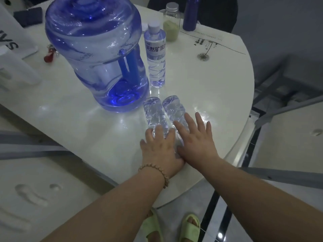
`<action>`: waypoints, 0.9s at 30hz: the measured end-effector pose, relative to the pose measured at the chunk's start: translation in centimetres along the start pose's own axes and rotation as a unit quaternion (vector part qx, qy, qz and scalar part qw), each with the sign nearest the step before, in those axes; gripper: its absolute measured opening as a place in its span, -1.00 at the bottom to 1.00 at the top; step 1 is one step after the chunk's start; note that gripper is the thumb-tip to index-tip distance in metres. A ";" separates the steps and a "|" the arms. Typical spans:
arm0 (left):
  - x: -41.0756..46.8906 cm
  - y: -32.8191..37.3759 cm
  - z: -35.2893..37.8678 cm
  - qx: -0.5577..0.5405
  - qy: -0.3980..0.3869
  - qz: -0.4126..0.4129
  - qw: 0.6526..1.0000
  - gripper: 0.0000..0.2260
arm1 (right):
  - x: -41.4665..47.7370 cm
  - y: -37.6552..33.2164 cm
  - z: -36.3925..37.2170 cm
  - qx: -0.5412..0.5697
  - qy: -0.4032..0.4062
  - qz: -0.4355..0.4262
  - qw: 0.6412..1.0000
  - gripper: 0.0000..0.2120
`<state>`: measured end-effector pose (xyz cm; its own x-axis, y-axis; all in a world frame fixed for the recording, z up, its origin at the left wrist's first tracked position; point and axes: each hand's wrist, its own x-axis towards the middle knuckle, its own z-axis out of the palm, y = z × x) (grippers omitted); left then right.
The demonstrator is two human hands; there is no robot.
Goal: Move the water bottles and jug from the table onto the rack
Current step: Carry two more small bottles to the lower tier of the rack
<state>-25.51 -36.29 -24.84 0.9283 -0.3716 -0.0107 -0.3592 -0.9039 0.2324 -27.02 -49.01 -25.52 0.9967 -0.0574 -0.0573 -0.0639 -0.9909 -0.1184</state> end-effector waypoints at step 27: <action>-0.9 0.2 0.4 -0.123 -0.065 -0.021 0.990 -0.49 | -7.6 -1.1 0.8 0.011 -0.052 0.042 0.998 -0.26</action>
<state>-26.44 -36.18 -25.17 0.9165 -0.3724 -0.1461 -0.2711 -0.8467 0.4579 -34.60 -47.42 -25.73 0.9772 -0.1260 -0.1711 -0.1493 -0.9801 -0.1308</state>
